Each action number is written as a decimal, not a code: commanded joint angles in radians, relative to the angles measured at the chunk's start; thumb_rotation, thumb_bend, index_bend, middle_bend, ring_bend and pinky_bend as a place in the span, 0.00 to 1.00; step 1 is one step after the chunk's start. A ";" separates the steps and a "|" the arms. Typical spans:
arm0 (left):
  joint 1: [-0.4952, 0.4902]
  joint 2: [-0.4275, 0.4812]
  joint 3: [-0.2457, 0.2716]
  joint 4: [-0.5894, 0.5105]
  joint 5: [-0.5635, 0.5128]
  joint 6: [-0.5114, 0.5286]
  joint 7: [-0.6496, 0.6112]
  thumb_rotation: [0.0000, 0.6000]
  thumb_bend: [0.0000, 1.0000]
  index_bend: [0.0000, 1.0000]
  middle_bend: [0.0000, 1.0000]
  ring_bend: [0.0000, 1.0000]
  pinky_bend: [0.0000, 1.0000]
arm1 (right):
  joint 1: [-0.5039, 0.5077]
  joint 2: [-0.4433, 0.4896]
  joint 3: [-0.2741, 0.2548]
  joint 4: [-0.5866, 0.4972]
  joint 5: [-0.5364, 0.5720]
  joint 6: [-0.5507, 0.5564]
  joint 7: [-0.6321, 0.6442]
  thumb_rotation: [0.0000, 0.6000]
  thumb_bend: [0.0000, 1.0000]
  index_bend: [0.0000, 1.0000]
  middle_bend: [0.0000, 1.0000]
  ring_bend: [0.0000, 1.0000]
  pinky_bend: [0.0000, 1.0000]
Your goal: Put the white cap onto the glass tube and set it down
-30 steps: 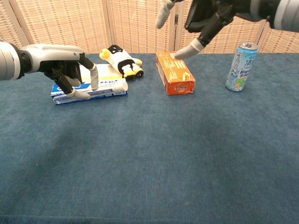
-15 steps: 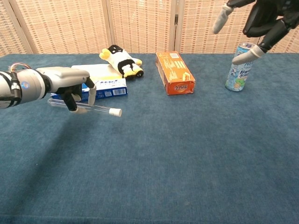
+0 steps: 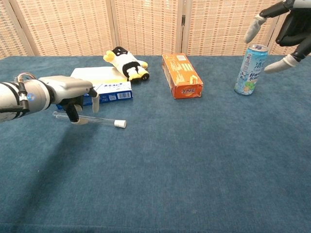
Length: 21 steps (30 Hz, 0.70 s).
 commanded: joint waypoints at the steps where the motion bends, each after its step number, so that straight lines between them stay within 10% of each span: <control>1: 0.014 0.038 0.004 -0.058 0.014 0.025 0.008 1.00 0.33 0.32 0.95 0.95 1.00 | -0.015 0.012 -0.005 0.011 0.011 0.008 -0.013 1.00 0.04 0.32 0.99 1.00 1.00; 8: 0.156 0.162 0.008 -0.191 0.241 0.205 -0.165 1.00 0.33 0.30 0.81 0.77 1.00 | -0.077 0.073 -0.049 0.007 0.034 0.041 -0.112 1.00 0.15 0.32 0.74 0.74 0.98; 11: 0.223 0.194 0.036 -0.169 0.365 0.289 -0.224 1.00 0.33 0.33 0.75 0.70 0.98 | -0.118 0.078 -0.078 0.002 0.039 0.090 -0.198 1.00 0.18 0.33 0.59 0.56 0.81; 15: 0.310 0.238 0.067 -0.136 0.473 0.372 -0.302 1.00 0.33 0.34 0.62 0.60 0.78 | -0.176 0.063 -0.103 0.008 0.038 0.162 -0.255 1.00 0.18 0.33 0.42 0.35 0.56; 21: 0.442 0.318 0.102 -0.113 0.556 0.448 -0.446 1.00 0.33 0.29 0.40 0.40 0.51 | -0.275 0.033 -0.121 0.043 -0.002 0.302 -0.258 1.00 0.18 0.33 0.38 0.29 0.52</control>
